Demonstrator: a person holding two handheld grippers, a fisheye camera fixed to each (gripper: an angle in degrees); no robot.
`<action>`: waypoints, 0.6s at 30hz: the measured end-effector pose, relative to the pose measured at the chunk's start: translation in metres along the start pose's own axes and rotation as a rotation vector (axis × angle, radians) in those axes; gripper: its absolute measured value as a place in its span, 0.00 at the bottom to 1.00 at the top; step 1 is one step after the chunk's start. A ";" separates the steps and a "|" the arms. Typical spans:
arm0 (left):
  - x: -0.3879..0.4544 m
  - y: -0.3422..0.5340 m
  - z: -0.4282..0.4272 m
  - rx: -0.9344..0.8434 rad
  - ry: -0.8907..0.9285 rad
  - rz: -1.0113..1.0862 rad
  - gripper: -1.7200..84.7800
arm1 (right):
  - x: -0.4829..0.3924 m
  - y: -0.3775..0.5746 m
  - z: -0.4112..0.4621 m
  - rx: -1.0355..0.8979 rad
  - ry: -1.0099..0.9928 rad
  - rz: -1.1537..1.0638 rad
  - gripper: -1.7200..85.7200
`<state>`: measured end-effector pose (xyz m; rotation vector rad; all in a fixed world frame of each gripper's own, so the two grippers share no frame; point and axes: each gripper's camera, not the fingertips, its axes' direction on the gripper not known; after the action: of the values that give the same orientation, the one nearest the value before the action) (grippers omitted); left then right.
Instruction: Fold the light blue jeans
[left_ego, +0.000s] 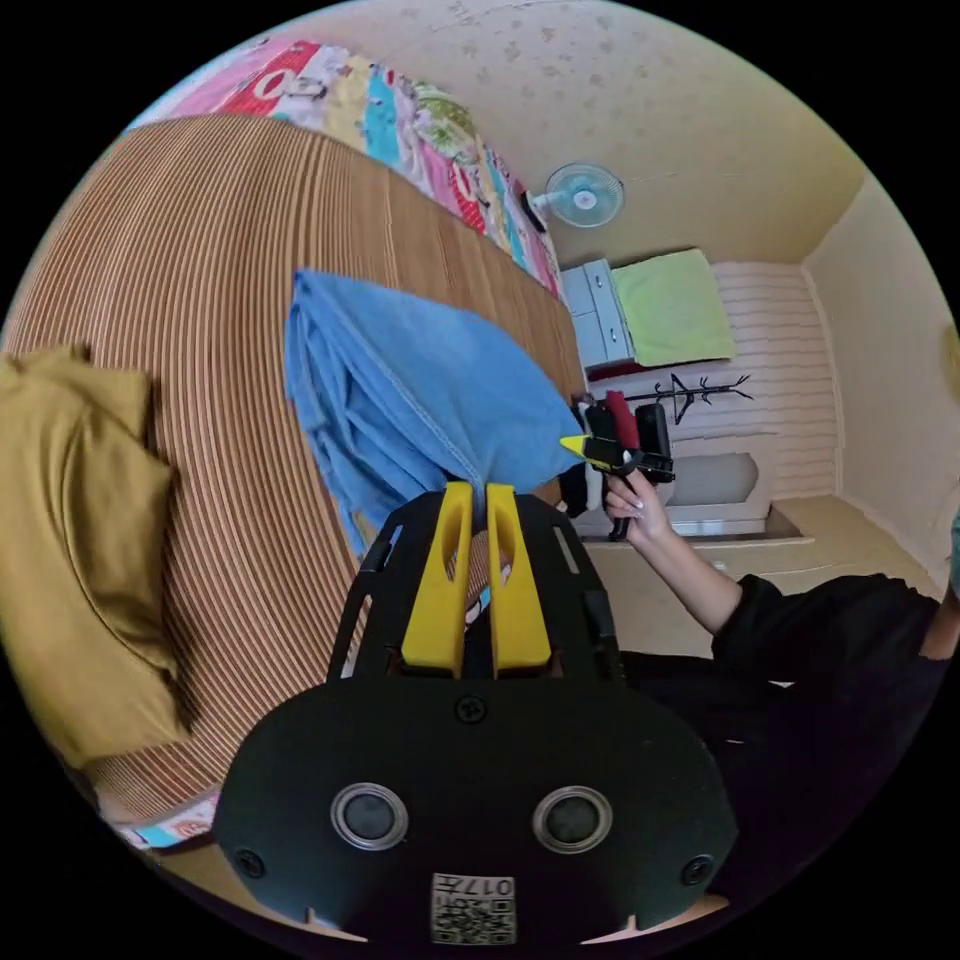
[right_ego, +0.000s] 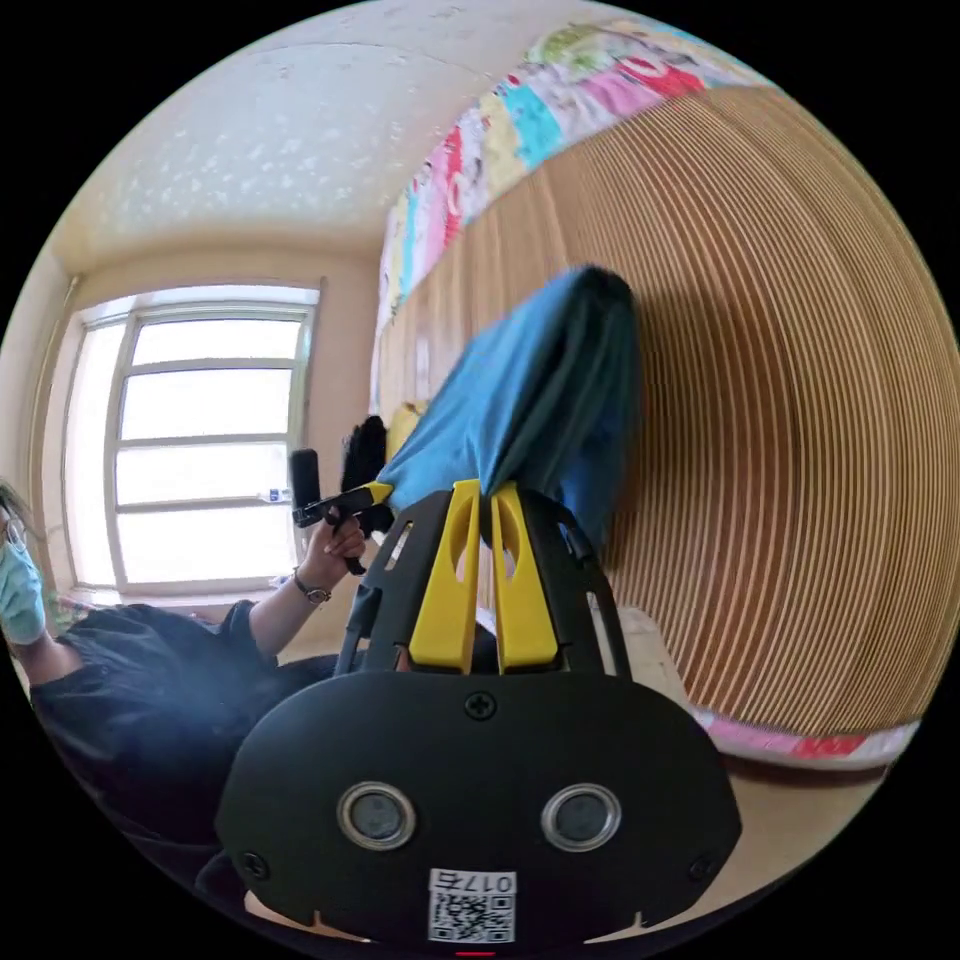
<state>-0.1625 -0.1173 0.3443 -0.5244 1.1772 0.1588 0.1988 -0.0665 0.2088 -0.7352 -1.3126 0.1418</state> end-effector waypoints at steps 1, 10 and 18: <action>-0.017 0.018 0.016 -0.034 -0.005 -0.065 0.03 | 0.009 0.009 0.011 -0.022 0.020 0.034 0.05; -0.091 0.025 0.007 -0.024 -0.028 -0.240 0.11 | 0.051 0.016 0.048 -0.066 0.093 0.194 0.15; -0.126 -0.084 0.022 -0.043 -0.073 -0.182 0.16 | 0.013 -0.112 0.084 -0.067 0.114 0.117 0.18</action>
<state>-0.1602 -0.1611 0.4907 -0.6553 1.0515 0.0461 0.0922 -0.1124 0.2884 -0.8650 -1.1705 0.1481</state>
